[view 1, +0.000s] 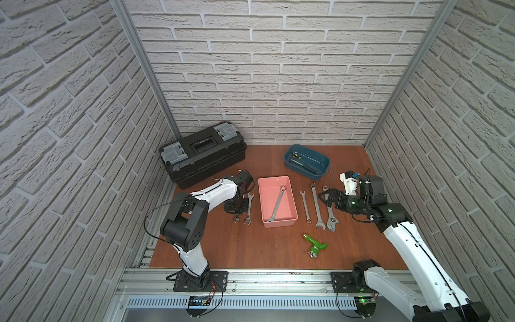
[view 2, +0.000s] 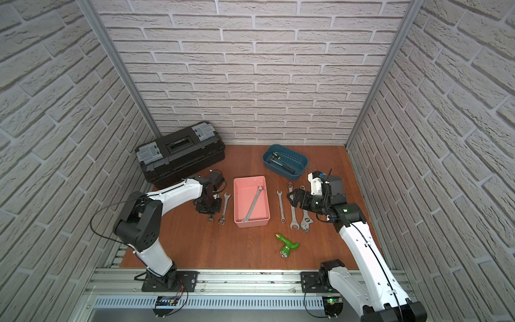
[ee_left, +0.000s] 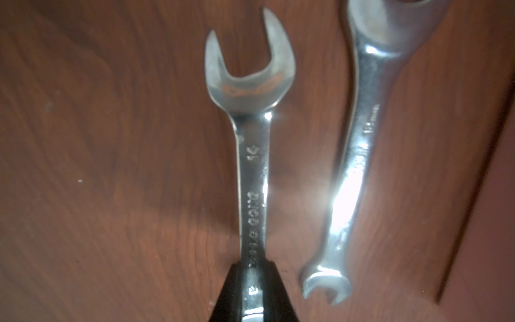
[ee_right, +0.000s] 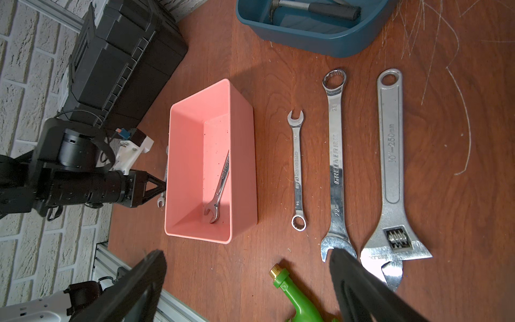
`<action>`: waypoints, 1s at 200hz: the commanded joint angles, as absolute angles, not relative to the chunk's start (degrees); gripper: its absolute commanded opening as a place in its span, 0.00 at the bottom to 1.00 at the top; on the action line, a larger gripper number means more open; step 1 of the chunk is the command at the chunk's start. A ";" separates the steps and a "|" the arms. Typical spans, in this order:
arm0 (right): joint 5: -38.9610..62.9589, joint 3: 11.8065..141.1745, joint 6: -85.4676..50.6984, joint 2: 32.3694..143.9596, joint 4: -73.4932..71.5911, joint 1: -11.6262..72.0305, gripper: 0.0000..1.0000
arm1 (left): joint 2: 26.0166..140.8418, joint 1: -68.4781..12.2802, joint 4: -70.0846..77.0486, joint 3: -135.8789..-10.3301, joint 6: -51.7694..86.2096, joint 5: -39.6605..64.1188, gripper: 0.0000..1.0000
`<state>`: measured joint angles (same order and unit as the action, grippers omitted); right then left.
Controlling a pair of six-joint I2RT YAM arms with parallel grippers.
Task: Take out the wrench from the storage box
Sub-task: Place the wrench at the center of the board, then pick up the wrench from the storage box.
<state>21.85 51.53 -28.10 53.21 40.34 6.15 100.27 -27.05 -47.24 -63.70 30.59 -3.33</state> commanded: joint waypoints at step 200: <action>19.65 52.47 -26.63 51.00 40.68 5.16 0.97 | 112.71 -46.00 -49.80 -93.28 33.02 -3.84 0.43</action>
<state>20.12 51.86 -27.44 52.53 41.47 5.80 107.24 -45.17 -51.62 -92.58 32.69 -4.86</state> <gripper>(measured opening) 0.966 0.425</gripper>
